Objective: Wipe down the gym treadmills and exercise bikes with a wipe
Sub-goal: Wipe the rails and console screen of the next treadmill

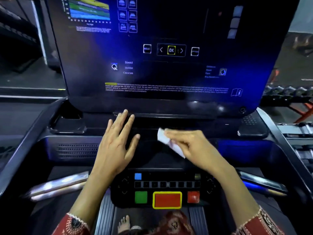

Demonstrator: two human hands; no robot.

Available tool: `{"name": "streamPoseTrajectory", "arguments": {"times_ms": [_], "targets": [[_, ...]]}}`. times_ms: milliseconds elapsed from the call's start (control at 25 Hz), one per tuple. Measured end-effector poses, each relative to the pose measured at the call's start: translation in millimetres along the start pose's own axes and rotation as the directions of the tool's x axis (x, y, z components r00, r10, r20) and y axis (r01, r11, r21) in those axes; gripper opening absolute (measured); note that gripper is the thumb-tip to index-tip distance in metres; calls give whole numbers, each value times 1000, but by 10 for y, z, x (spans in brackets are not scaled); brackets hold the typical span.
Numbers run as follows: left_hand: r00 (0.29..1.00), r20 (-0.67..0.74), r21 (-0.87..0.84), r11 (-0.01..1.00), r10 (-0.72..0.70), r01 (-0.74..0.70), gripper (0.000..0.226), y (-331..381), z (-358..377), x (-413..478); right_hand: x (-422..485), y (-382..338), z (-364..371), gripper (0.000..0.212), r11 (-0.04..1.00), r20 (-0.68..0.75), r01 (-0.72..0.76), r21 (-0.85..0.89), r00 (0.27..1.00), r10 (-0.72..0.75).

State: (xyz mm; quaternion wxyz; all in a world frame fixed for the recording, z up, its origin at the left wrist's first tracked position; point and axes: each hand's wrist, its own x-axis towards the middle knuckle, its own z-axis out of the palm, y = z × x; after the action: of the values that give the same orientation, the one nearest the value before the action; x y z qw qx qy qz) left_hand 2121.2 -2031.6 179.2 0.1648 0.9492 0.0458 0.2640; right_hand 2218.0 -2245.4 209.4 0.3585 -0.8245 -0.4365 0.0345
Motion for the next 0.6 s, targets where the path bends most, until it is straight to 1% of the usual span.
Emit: {"name": "streamPoseTrajectory", "arguments": {"times_ms": [40, 80, 120, 160, 240, 320, 400, 440, 520, 600], "targets": [[999, 29, -2, 999, -45, 45, 58, -17, -39, -135, -51, -89, 49, 31, 1000, 199, -28, 14, 980, 25], [994, 63, 1, 996, -92, 92, 60, -39, -83, -289, -98, -171, 126, 35, 999, 352, -33, -5, 936, 33], [986, 99, 10, 991, -134, 134, 65, -64, -125, -439, -119, -237, 206, 39, 999, 447, -9, -42, 894, 26], [976, 133, 17, 985, -170, 170, 70, -86, -156, -585, -99, -298, 277, 42, 997, 506, 15, -77, 862, 26], [952, 182, -1, 969, -244, 249, 77, -103, -199, -820, 51, -479, 406, 46, 995, 572, 41, -95, 820, 20], [932, 197, -52, 946, -304, 320, 78, -77, -215, -944, 247, -539, 530, 45, 991, 593, 38, -132, 804, 48], [929, 182, -73, 938, -321, 339, 78, -41, -210, -979, 383, -447, 580, 47, 968, 592, 34, -248, 797, 124], [931, 172, -79, 937, -323, 340, 78, -32, -210, -981, 401, -387, 569, 48, 956, 610, 36, -291, 777, 157], [929, 171, -98, 933, -328, 347, 78, -36, -220, -966, 385, -344, 513, 47, 965, 674, 19, -263, 719, 169], [932, 179, -120, 933, -315, 338, 78, -59, -216, -951, 370, -398, 501, 46, 983, 708, -1, -185, 694, 134]]}}
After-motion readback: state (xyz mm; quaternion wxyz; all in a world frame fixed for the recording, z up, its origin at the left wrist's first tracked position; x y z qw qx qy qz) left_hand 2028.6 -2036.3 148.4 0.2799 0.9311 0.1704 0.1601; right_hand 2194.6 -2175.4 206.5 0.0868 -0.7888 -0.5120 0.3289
